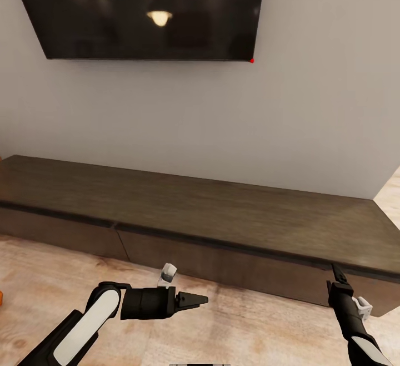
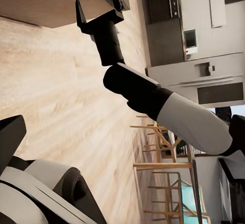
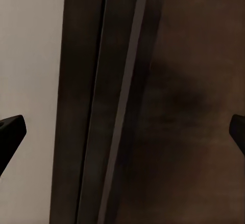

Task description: Place each of the two pumpkins and all three candles from the living room inside a cabinet in the living room (use any cabinet), then make sure every cabinet is closed, and position the cauldron so it is next to a table in the living room.

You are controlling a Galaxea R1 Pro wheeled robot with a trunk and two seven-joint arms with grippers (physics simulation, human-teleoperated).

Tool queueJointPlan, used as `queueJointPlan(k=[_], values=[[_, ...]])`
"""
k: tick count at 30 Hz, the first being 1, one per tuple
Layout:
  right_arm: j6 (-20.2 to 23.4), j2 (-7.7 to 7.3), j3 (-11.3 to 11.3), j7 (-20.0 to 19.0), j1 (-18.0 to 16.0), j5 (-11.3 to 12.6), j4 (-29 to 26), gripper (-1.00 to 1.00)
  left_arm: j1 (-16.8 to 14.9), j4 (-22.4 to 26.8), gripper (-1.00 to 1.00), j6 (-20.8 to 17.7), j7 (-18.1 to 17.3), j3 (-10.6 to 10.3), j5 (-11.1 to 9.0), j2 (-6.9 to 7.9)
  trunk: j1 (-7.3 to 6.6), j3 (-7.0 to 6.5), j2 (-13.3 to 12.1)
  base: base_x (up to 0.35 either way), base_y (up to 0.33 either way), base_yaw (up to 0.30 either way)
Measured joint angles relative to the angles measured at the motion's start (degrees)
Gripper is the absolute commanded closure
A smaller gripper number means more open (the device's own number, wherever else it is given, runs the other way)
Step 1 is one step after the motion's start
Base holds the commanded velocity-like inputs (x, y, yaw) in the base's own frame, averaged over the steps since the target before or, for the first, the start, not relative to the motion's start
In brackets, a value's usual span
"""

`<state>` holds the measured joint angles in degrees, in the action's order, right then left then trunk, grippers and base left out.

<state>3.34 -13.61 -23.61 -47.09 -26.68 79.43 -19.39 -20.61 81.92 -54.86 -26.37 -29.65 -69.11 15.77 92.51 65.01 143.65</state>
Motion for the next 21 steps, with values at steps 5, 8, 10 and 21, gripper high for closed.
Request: queueJointPlan(k=[5,8,10,21], values=[[0.0,0.01,0.0,0.2,0.0,0.0,0.1,-1.0,0.0,0.0,-1.0,0.0,0.0,0.0,0.0,0.01,0.0,0.0,0.0,0.005,0.0,0.0],[0.0,0.0,0.1,0.2,0.0,0.0,0.1,-1.0,0.0,0.0,-1.0,0.0,0.0,0.0,0.0,0.01,0.0,0.0,0.0,0.055,0.0,0.0],[0.0,0.0,0.1,0.2,0.0,0.0,0.1,-1.0,0.0,0.0,-1.0,0.0,0.0,0.0,0.0,0.01,-0.01,0.0,0.0,0.115,0.0,0.0],[0.0,0.0,0.1,0.2,0.0,0.0,0.1,-1.0,0.0,0.0,-1.0,0.0,0.0,0.0,0.0,0.01,0.0,0.0,0.0,0.016,0.0,0.0]])
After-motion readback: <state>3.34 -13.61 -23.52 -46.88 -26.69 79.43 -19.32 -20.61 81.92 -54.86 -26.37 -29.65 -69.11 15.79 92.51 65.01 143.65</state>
